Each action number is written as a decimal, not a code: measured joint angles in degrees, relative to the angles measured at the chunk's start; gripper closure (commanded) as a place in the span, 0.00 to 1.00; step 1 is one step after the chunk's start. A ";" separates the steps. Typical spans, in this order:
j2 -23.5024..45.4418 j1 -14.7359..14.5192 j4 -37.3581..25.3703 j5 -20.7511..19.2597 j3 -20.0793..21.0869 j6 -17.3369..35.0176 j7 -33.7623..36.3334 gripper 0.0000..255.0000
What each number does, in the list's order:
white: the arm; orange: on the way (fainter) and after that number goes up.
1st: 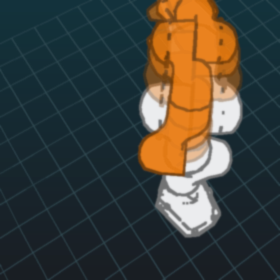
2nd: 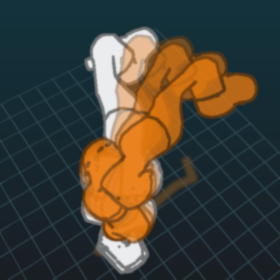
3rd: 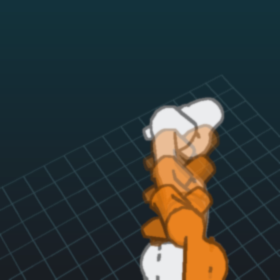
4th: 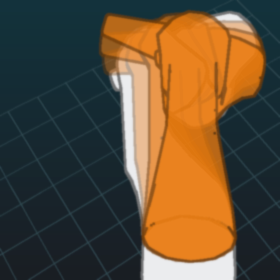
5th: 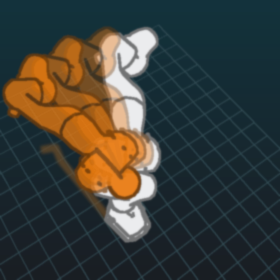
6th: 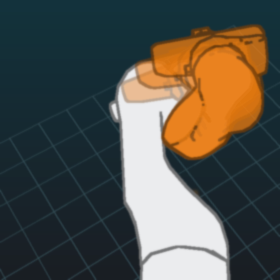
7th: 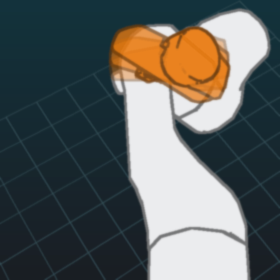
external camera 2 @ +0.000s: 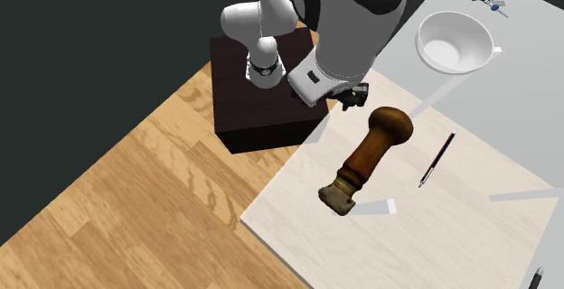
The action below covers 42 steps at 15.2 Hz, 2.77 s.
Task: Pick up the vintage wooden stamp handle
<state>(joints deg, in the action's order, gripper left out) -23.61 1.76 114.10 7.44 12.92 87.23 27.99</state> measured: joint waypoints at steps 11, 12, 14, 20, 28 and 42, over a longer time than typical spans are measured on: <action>29.55 -0.59 -32.74 -3.34 7.28 -7.05 29.76 0.00; 30.92 -0.78 -34.06 -3.64 7.31 -7.16 30.79 0.00; 31.24 -0.80 -33.30 -3.64 7.25 -6.19 31.35 0.00; 30.45 -0.62 -28.37 -3.38 7.14 -2.06 31.04 1.00; 30.36 -0.60 -28.16 -3.36 7.13 -1.84 31.04 1.00; 33.88 -1.50 -41.06 -4.38 7.54 -11.43 32.71 1.00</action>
<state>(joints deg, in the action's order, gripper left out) 10.27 0.26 73.05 3.06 20.46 75.80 60.70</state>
